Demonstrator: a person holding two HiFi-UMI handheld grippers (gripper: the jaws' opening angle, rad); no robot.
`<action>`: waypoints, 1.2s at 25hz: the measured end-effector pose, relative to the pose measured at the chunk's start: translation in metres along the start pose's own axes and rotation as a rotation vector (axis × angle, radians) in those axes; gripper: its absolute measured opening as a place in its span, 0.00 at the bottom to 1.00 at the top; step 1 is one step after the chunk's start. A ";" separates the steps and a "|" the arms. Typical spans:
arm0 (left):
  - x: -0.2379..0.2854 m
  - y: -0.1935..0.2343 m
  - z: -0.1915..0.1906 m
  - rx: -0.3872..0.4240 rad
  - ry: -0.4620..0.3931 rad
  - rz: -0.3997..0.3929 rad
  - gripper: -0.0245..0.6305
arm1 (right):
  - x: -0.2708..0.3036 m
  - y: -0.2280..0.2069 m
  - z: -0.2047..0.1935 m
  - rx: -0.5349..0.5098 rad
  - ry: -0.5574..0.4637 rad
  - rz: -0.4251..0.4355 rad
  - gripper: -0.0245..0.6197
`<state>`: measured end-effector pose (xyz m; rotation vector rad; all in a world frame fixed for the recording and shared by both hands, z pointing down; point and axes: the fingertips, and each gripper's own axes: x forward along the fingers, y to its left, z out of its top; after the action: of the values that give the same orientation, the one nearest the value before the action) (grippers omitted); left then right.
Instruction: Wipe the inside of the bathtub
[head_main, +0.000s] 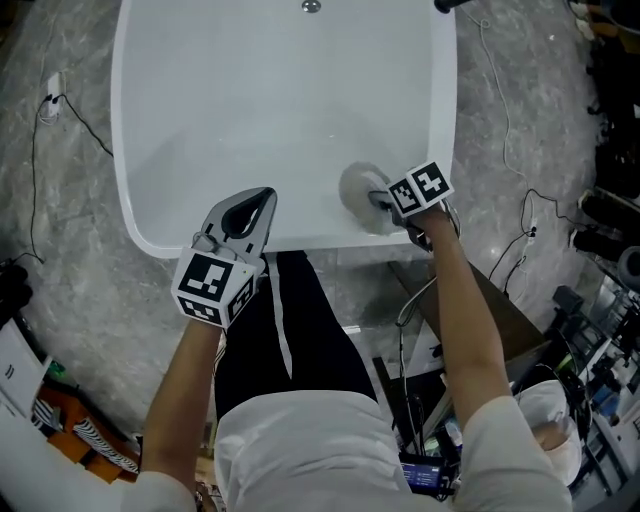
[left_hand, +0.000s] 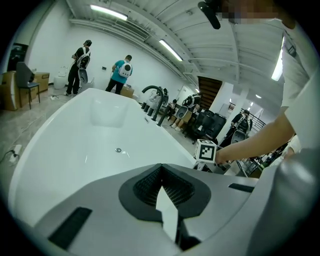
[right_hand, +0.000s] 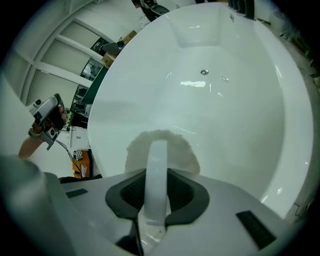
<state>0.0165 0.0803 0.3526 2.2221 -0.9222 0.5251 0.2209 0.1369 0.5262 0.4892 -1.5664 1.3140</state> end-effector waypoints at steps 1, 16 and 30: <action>-0.001 0.004 -0.002 -0.001 -0.002 0.005 0.05 | 0.005 0.000 0.001 0.000 0.008 0.008 0.18; -0.009 0.029 -0.030 -0.035 -0.017 0.034 0.05 | 0.039 0.015 0.003 -0.067 0.086 0.168 0.18; -0.015 0.055 -0.059 -0.072 -0.002 0.073 0.05 | 0.054 0.080 0.023 -0.201 0.018 0.435 0.18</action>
<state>-0.0402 0.1001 0.4089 2.1315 -1.0102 0.5151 0.1242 0.1571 0.5346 0.0072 -1.8317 1.4514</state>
